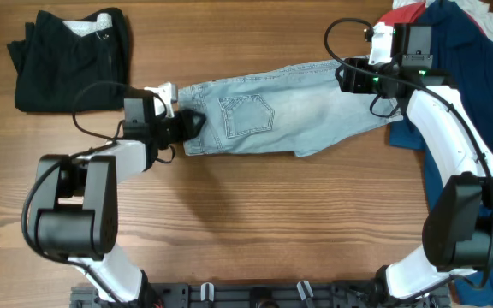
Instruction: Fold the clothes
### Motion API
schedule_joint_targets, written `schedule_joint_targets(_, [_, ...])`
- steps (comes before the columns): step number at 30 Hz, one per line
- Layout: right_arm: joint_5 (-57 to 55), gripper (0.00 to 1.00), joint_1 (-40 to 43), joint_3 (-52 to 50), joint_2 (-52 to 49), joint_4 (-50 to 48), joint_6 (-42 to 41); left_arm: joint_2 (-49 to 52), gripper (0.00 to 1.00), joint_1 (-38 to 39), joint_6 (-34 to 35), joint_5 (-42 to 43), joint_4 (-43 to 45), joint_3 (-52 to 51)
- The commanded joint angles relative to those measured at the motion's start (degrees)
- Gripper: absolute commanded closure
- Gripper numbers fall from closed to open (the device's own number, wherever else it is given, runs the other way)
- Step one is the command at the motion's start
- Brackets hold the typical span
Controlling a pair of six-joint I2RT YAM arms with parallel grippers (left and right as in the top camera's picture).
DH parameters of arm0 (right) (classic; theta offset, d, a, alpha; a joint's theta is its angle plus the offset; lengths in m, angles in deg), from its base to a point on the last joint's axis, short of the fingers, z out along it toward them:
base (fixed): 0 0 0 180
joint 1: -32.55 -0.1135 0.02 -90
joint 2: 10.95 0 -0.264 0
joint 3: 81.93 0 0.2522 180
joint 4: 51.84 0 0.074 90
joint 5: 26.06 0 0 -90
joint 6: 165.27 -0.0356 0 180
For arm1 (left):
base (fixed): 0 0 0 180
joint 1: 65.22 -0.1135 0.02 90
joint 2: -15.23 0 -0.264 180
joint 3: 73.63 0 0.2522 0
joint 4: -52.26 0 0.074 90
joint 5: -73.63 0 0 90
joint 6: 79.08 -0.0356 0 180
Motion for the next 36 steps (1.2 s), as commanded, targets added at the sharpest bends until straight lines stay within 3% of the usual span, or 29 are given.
schedule_joint_targets(1, [-0.7, 0.27, 0.02, -0.28, -1.16, -0.11, -0.85, 2.38, 0.96, 0.31, -0.07, 0.68, -1.36, -1.79])
schedule_joint_targets(7, [1.42, 0.33, -0.26, -0.28, -1.16, -1.88, -1.36, -1.16, 0.96, -6.86, 1.81, 4.66, -2.51, -1.73])
schedule_joint_targets(13, [0.9, 0.36, -4.04, -0.28, -1.18, -4.61, -1.9, -11.93, 0.96, -15.23, -5.11, 4.15, -18.53, 2.1])
schedule_joint_targets(15, [0.28, 0.41, -5.14, -0.28, -1.25, -5.11, -1.95, -14.29, 0.96, -16.13, -7.74, 2.43, -24.37, 4.15])
schedule_joint_targets(16, [0.26, 0.47, -5.55, -0.28, -1.42, -5.35, -2.36, -14.99, 0.96, -16.15, -8.96, 1.42, -26.86, 5.22])
schedule_joint_targets(19, [0.37, 0.88, -6.36, -0.28, -3.5, -7.23, -4.13, -15.87, 0.96, -15.98, -12.15, -0.02, -34.69, 9.31])
schedule_joint_targets(27, [3.87, 0.92, -6.49, -0.28, -14.64, -10.82, -4.63, -15.87, 0.96, -15.98, -11.89, -0.02, -40.98, 11.65])
schedule_joint_targets(36, [3.48, 0.94, -6.54, -0.28, -19.34, -12.11, -4.92, -15.87, 0.96, -15.87, -10.01, -0.02, -44.24, 12.44])
